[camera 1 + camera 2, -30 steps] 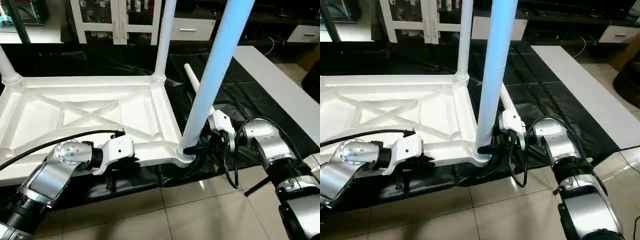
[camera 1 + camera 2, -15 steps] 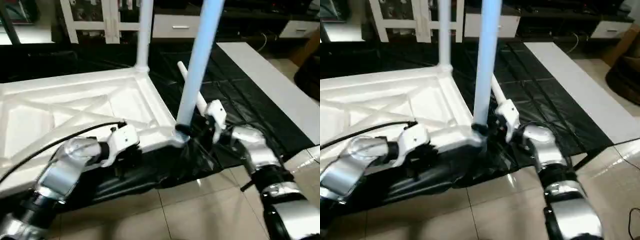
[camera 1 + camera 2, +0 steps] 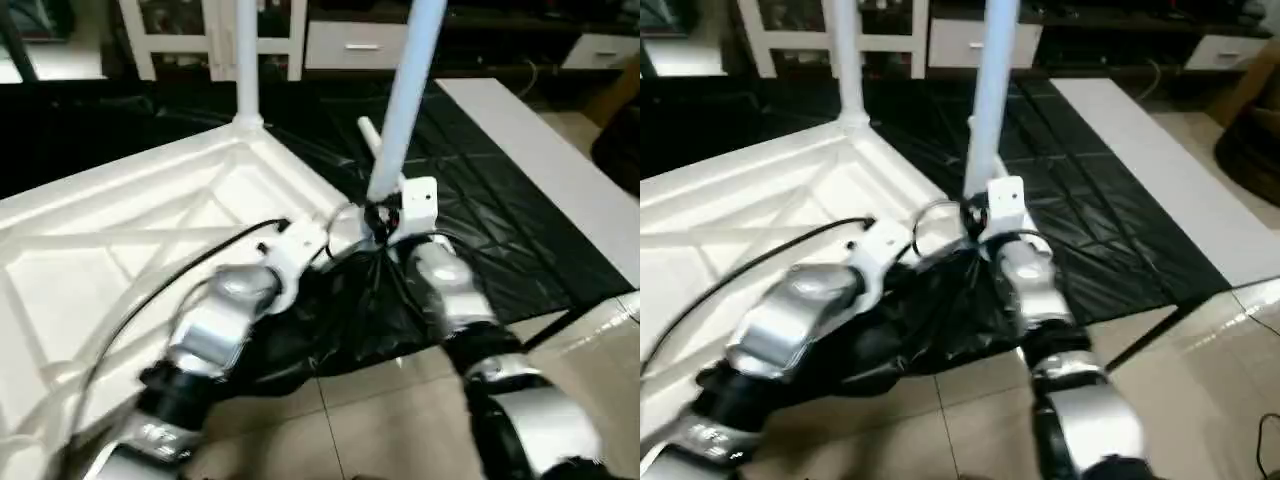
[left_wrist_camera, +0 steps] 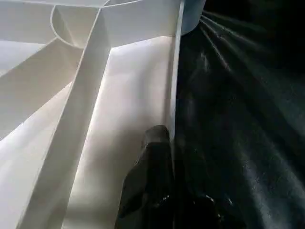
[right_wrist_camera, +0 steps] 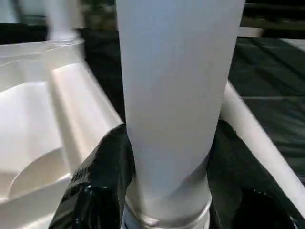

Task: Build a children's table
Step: Insert table leg to table base

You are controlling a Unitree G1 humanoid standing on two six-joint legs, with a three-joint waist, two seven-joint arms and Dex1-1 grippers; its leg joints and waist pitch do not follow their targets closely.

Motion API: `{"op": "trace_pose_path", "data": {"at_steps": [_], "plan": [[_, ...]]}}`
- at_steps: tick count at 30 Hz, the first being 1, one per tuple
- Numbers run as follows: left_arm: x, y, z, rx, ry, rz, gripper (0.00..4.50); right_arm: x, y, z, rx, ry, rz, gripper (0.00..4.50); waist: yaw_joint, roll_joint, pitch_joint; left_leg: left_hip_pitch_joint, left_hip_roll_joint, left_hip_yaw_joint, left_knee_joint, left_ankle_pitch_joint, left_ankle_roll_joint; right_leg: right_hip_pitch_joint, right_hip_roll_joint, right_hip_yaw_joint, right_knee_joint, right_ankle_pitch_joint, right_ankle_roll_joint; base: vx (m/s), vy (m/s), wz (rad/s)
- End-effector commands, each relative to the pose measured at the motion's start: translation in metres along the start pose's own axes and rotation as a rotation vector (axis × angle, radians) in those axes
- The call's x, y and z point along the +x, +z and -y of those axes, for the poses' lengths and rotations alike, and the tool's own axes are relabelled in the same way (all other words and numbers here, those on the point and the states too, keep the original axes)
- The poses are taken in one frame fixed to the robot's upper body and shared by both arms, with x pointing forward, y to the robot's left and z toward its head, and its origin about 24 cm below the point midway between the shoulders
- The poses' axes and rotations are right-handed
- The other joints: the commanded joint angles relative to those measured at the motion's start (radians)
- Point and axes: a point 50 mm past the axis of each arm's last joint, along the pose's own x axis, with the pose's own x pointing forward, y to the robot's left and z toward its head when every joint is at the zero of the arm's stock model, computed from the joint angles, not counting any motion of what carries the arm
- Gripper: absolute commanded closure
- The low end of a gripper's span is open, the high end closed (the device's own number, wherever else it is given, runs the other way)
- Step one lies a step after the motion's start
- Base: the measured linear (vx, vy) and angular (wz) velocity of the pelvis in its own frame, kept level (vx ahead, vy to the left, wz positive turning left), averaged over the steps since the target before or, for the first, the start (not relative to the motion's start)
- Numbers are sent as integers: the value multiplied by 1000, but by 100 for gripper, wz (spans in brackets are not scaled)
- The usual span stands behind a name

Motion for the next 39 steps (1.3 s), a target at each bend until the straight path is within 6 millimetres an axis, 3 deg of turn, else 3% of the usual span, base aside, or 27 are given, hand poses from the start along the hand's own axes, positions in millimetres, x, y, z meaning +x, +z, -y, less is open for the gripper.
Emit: {"op": "trace_pose_path", "data": {"at_steps": [1, 8, 10, 13, 15, 16, 17, 19, 20, 23, 25, 31, 34, 39], "plan": [[0, 4, 0, -6, 45, -7, 450, -30, -77, 13, 69, -168, -338, 262, -3, 26, -17, 20, 40, -23, -61, -188, -3, 13, -68, 52, -74, 48, -186, 0, 0, 0], [-5, -4, -11, 18, 69, -15, 450, -26, -68, 15, 143, -161, -283, 262, -5, 23, -18, 18, 40, -24, -61, -190, -5, 15, -66, 51, -72, 68, -175, 0, 0, 0], [-8, -7, -12, 70, 37, -2, 450, -20, -57, 8, 167, -34, -216, 262, -6, 23, -17, 16, 40, -24, -62, -197, 1, 15, -66, 51, -73, 63, -177, 0, 0, 0], [-10, -10, -12, 111, 12, 8, 450, -18, -50, 5, 166, 40, -179, 262, -8, 23, -20, 15, 41, -23, -58, -147, 14, 20, -66, 51, -64, 139, -188, 0, 0, 0], [-15, -17, -13, 164, -40, 16, 450, -15, -37, 7, 137, 150, -112, 262, -10, 23, -21, 10, 40, -23, -54, -101, 45, 28, -67, 51, -56, 228, -206, 0, 0, 0], [-18, -23, -14, 170, -64, 13, 450, -14, -28, 12, 119, 192, -70, 206, -14, 23, -21, 11, 40, -22, -53, -86, 64, 29, -68, 51, -53, 260, -219, 0, 0, 0], [-19, -24, -15, 168, -67, 11, 450, -14, -25, 13, 115, 210, -53, 192, -14, 26, -21, 13, 42, -22, -53, -82, 66, 29, -68, 51, -52, 266, -227, 0, 0, 0], [-21, -28, -17, 175, -72, 7, 450, -14, -17, 17, 95, 243, -16, 192, -17, 21, -21, 11, 40, -20, -50, -83, 83, 34, -69, 52, -52, 272, -246, 0, 0, 0], [-22, -29, -17, 184, -76, 6, 450, -14, -14, 19, 85, 259, 0, 170, -16, 20, -21, 9, 40, -20, -48, -81, 91, 35, -71, 53, -52, 267, -251, 0, 0, 0], [-26, -36, -20, 200, -89, 2, 450, -17, 3, 26, 65, 371, 82, 143, -16, 28, -15, 7, 42, -20, -46, -81, 112, 33, -72, 54, -57, 179, -271, 0, 0, 0], [-31, -42, -23, 228, -120, -2, 450, -22, 21, 33, 49, 500, 151, 124, -14, 28, -18, 5, 43, -21, -43, -49, 135, 38, -71, 53, -51, 208, -276, 0, 0, 0], [-43, -49, -26, 289, -215, 16, 450, -35, 41, 53, -51, 720, 139, 124, -14, 28, -13, 3, 39, -20, -33, 6, 186, 36, -70, 53, -42, 265, -297, 0, 0, 0], [-51, -48, -17, 308, -324, 49, 450, -38, 48, 62, -119, 785, 117, 124, -13, 28, -12, 5, 39, -18, -31, 0, 180, 34, -70, 53, -42, 230, -307, 0, 0, 0], [-60, -53, -7, 343, -447, 48, 450, -40, 48, 63, -202, 913, 17, 124, -13, 26, -18, 3, 37, -18, -22, 36, 200, 32, -66, 51, -31, 262, -320, 0, 0, 0]]}}
